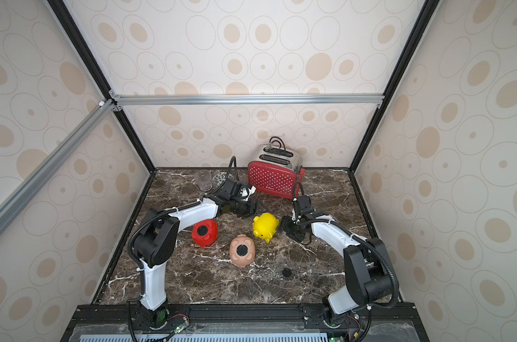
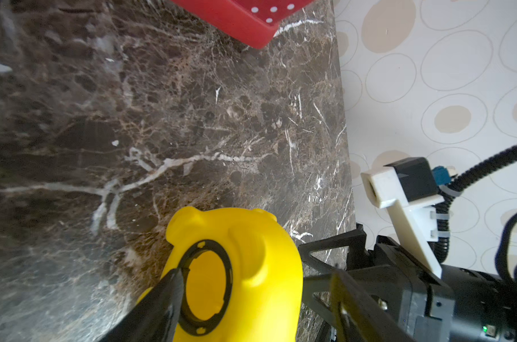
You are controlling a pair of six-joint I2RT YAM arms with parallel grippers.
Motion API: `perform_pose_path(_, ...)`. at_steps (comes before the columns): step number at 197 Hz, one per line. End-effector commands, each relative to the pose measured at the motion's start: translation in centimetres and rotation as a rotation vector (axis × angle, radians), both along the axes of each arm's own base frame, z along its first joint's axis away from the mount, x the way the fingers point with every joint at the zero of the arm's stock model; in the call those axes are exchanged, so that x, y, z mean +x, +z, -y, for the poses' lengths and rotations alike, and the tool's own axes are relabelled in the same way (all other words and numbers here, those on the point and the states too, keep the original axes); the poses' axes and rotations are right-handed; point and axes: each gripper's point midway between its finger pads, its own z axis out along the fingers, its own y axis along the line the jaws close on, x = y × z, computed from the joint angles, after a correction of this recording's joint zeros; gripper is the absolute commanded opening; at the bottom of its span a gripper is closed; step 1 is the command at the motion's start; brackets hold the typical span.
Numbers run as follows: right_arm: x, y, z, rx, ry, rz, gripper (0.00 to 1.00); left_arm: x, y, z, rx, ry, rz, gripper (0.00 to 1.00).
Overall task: Close piggy banks
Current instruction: Turn over the piggy bank at the center of the board.
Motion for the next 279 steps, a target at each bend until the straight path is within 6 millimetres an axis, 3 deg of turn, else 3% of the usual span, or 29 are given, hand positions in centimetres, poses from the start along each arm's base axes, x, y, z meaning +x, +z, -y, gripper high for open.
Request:
perform_pose_path(1,-0.9,-0.8,0.9,-0.042,-0.029,-0.043,0.66,-0.3,2.7,0.9,-0.054,-0.017,0.036,0.78)
perform_pose_path(114,-0.2,-3.9,-0.2,-0.003,-0.020,-0.124,0.63,-2.1,5.8,3.4,-0.145,-0.041,0.016,0.78)
perform_pose_path(168,0.2,-4.7,-0.1,0.034,-0.025,-0.146,0.63,-2.7,5.5,4.7,-0.150,-0.053,0.004,0.78)
perform_pose_path(176,0.6,-4.8,0.8,0.041,-0.050,-0.149,0.63,-2.8,5.5,4.8,-0.148,-0.053,0.001,0.78)
perform_pose_path(251,0.6,-5.4,1.7,0.079,-0.068,-0.169,0.62,-4.1,5.2,7.4,-0.140,-0.084,-0.011,0.80)
perform_pose_path(279,0.4,-5.5,2.3,0.085,-0.079,-0.171,0.62,-4.1,5.5,7.5,-0.127,-0.084,0.002,0.82)
